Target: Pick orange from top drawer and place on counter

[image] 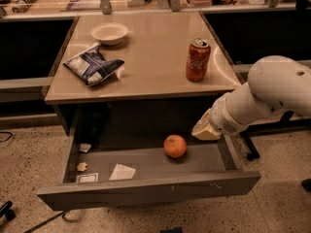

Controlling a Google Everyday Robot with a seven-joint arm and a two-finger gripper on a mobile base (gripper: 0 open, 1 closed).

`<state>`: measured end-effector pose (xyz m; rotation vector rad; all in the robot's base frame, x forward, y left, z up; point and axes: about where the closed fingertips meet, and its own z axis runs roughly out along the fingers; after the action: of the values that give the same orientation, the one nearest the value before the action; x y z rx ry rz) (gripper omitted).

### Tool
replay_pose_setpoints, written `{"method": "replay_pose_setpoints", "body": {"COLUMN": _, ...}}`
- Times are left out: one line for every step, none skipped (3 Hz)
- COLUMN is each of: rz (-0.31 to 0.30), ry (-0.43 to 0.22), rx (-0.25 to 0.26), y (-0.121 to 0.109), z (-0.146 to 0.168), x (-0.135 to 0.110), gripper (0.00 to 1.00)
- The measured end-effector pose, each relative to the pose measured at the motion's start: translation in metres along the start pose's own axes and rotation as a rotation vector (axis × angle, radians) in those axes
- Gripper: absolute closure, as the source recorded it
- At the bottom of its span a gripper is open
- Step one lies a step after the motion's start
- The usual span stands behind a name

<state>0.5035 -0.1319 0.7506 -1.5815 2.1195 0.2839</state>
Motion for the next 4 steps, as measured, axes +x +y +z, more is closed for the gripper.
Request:
{"method": "replay_pose_setpoints", "body": {"rz": -0.010, "ry": -0.012, "rx": -0.002, "y": 0.002, "z": 0.017, "x": 0.010, "gripper": 0.58}}
{"method": "replay_pose_setpoints", "body": {"rz": 0.001, "ry": -0.039, "rx": 0.004, "y": 0.003, "z": 0.033, "x": 0.020, "gripper": 0.46}}
{"method": "replay_pose_setpoints", "body": {"rz": 0.014, "ry": -0.075, "rx": 0.010, "y": 0.000, "z": 0.050, "x": 0.028, "gripper": 0.43}}
{"method": "replay_pose_setpoints", "body": {"rz": 0.024, "ry": -0.109, "rx": 0.014, "y": -0.002, "z": 0.068, "x": 0.033, "gripper": 0.45}}
